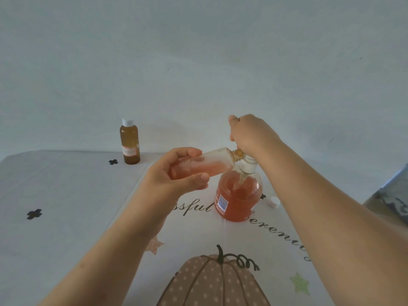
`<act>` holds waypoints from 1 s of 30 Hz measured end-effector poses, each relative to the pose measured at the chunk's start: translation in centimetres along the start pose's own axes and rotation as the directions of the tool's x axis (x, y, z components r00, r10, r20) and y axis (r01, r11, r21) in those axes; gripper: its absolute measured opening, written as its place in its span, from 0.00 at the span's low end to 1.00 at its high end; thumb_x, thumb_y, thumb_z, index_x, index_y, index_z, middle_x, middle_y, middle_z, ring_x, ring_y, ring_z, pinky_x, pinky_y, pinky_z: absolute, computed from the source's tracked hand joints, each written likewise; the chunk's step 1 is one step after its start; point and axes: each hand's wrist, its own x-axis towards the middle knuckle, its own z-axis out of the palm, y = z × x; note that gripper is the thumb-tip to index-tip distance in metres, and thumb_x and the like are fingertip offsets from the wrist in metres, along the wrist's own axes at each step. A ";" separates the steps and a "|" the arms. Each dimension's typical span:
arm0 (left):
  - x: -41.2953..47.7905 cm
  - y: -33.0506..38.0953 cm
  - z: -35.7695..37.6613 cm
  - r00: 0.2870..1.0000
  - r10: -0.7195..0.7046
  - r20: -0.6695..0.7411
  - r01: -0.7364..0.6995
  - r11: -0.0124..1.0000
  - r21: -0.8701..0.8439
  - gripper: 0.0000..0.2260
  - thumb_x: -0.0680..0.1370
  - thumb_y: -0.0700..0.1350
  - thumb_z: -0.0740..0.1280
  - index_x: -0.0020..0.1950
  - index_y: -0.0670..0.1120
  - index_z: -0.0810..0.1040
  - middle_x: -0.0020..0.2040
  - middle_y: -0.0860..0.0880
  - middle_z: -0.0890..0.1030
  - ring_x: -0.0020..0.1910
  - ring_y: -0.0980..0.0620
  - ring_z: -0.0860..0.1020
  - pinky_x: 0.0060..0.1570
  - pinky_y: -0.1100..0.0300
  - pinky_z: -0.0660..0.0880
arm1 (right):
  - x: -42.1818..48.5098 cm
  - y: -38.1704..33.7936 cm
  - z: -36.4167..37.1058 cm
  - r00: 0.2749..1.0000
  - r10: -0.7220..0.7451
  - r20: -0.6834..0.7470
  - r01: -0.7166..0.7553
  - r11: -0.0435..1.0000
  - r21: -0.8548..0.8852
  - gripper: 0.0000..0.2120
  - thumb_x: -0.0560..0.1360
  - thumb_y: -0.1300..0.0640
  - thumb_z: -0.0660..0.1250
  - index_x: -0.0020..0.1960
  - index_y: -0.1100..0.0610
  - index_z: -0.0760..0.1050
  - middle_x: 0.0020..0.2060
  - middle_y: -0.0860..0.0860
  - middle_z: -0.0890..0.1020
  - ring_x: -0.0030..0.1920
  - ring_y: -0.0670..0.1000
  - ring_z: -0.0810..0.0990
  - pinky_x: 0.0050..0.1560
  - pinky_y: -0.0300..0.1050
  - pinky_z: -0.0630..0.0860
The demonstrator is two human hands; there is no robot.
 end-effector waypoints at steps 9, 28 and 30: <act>-0.1 0.0 0.1 1.000 0.015 0.009 -0.015 1.000 -0.010 0.20 0.64 0.38 0.75 0.55 0.45 0.79 0.51 0.47 0.84 0.46 0.42 0.83 0.55 0.46 0.78 | -0.3 -0.4 -0.6 1.000 0.001 0.023 0.000 1.000 -0.008 0.21 0.82 0.52 0.48 0.51 0.59 0.78 0.40 0.56 0.82 0.41 0.56 0.80 0.45 0.47 0.74; 0.1 -0.1 -0.2 1.000 -0.006 0.016 0.007 1.000 -0.023 0.20 0.63 0.38 0.75 0.53 0.46 0.80 0.49 0.48 0.84 0.46 0.45 0.83 0.50 0.53 0.80 | -0.2 -0.3 0.0 0.999 0.006 0.037 -0.006 1.000 -0.003 0.21 0.82 0.52 0.48 0.52 0.61 0.78 0.46 0.58 0.82 0.48 0.59 0.80 0.54 0.52 0.76; 0.0 -0.1 -0.2 1.000 -0.002 0.021 0.002 1.000 -0.029 0.20 0.63 0.38 0.75 0.53 0.46 0.80 0.48 0.48 0.84 0.46 0.45 0.83 0.50 0.53 0.80 | -0.2 -0.2 0.0 0.999 0.002 0.039 -0.002 1.000 -0.002 0.21 0.82 0.53 0.48 0.52 0.61 0.78 0.46 0.58 0.82 0.48 0.59 0.80 0.54 0.52 0.76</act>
